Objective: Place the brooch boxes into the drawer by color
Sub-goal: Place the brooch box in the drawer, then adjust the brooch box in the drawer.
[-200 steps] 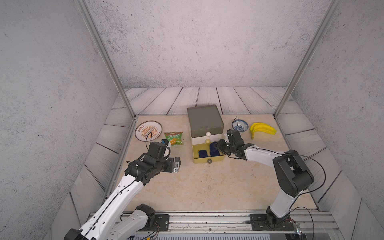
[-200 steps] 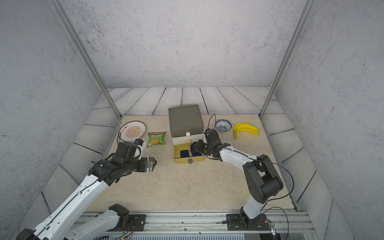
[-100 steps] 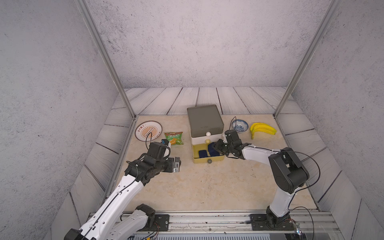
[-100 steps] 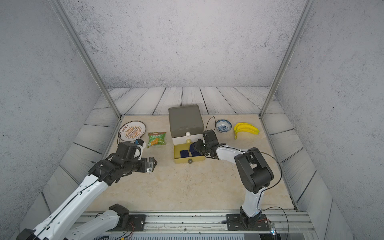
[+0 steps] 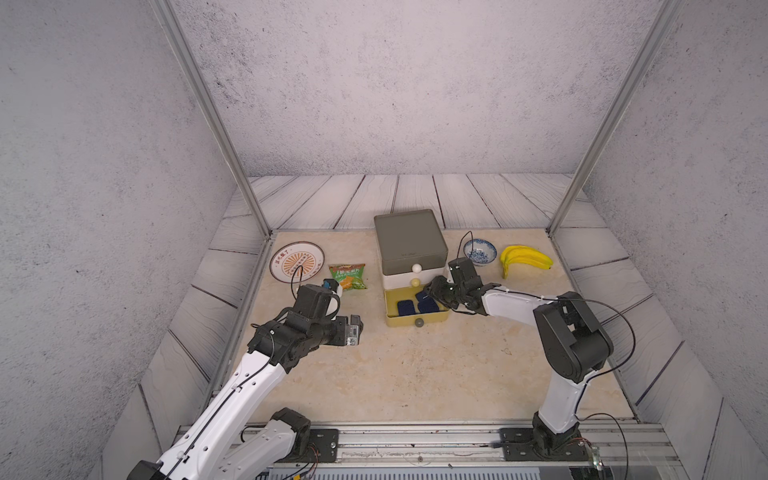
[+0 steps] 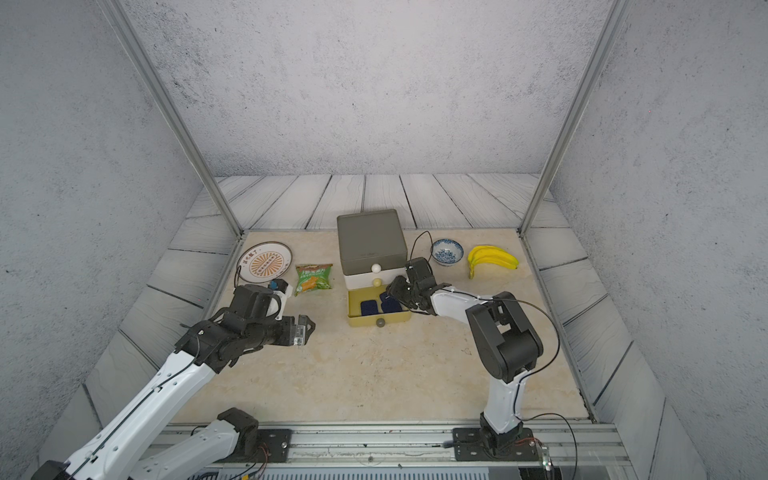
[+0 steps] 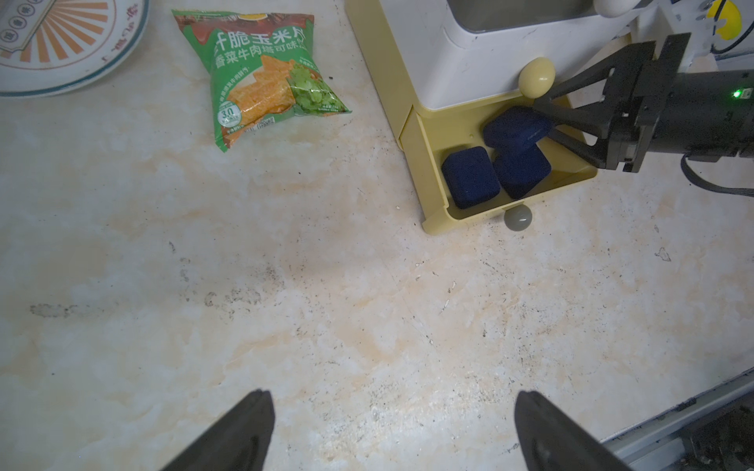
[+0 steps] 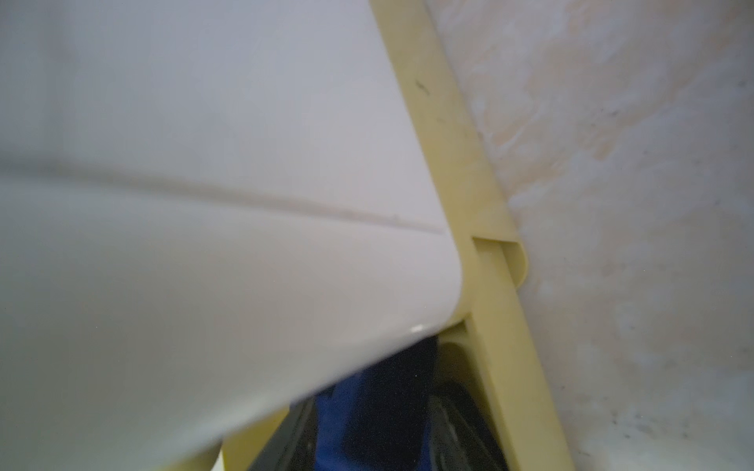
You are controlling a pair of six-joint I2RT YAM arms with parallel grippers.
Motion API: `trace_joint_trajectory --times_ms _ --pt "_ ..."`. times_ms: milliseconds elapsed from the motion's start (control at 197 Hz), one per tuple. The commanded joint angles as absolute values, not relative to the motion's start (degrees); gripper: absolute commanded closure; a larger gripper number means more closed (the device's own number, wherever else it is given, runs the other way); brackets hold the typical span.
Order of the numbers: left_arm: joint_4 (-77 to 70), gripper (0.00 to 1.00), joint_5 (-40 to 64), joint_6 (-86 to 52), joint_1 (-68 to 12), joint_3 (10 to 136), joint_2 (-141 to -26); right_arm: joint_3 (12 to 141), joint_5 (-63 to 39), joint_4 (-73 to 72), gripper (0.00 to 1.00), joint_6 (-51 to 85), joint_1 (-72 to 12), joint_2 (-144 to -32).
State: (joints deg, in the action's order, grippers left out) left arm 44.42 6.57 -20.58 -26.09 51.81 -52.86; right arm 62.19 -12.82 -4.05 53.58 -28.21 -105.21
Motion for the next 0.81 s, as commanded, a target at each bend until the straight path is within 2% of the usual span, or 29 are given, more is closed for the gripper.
trace_joint_trajectory --times_ms 0,137,228,258,400,451,806 --pt "45.0 0.02 7.6 -19.8 -25.7 51.2 -52.3 63.6 -9.7 -0.6 0.45 49.6 -28.2 -101.8" --pt "45.1 0.02 8.0 -20.0 -25.7 51.1 -51.6 64.5 -8.5 5.2 0.41 44.7 -28.2 -97.8" --pt "45.2 0.02 8.0 -20.0 -25.7 51.2 -51.6 64.7 -8.5 8.7 0.44 42.1 -28.2 -95.4" --pt "45.2 0.01 8.0 -19.9 -25.7 51.3 -51.8 64.5 -8.5 9.4 0.49 41.5 -28.3 -94.7" --pt "45.0 0.02 8.2 -19.9 -25.7 51.4 -52.2 62.6 -9.5 9.1 0.90 40.0 -28.7 -92.6" --pt "44.9 0.02 8.4 -20.1 -25.7 51.5 -52.3 62.4 -10.4 8.4 1.00 40.1 -28.9 -93.0" --pt "45.9 0.02 8.1 -20.5 -25.7 51.6 -51.5 63.3 -13.8 4.1 1.00 43.3 -29.2 -101.1"
